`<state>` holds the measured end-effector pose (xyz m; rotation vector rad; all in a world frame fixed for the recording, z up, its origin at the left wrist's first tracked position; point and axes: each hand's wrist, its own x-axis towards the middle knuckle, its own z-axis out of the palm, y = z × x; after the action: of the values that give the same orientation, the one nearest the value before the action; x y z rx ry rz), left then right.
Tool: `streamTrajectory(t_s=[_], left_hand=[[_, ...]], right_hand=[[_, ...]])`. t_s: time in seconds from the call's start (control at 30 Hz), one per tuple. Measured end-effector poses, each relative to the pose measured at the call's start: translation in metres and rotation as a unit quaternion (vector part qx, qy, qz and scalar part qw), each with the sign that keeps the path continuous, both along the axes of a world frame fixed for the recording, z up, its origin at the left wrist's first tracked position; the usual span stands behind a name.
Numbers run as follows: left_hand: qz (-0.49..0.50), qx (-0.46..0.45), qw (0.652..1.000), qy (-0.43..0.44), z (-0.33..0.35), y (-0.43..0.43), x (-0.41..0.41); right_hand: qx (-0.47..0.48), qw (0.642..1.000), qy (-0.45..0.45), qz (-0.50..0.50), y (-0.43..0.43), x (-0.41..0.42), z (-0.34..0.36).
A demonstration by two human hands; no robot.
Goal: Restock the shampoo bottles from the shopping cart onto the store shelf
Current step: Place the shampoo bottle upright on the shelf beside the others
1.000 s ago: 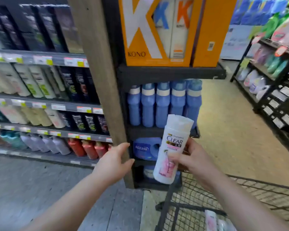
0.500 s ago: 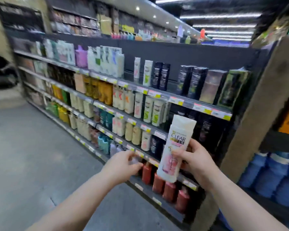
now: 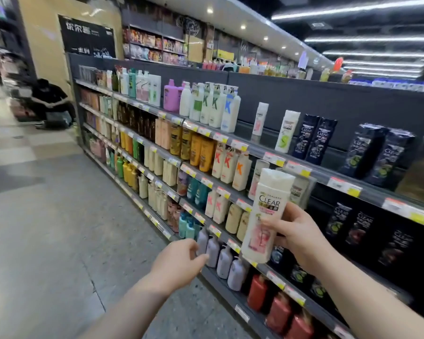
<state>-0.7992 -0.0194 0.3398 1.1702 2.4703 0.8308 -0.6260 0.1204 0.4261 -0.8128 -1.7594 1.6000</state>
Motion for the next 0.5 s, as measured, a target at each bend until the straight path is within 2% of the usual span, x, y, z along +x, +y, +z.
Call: streamTrajectory(t_s=[0.2, 0.5], left_hand=[[0.013, -0.016, 1.000, 0.011, 0.002, 0.054, -0.106], [0.010, -0.005, 0.998, 0.059, 0.050, 0.164, -0.247]], right_hand=[[-0.015, 1.000, 0.020, 0.015, 0.066, -0.103, -0.013], [0.012, 0.999, 0.031, 0.003, 0.173, -0.237, 0.009]])
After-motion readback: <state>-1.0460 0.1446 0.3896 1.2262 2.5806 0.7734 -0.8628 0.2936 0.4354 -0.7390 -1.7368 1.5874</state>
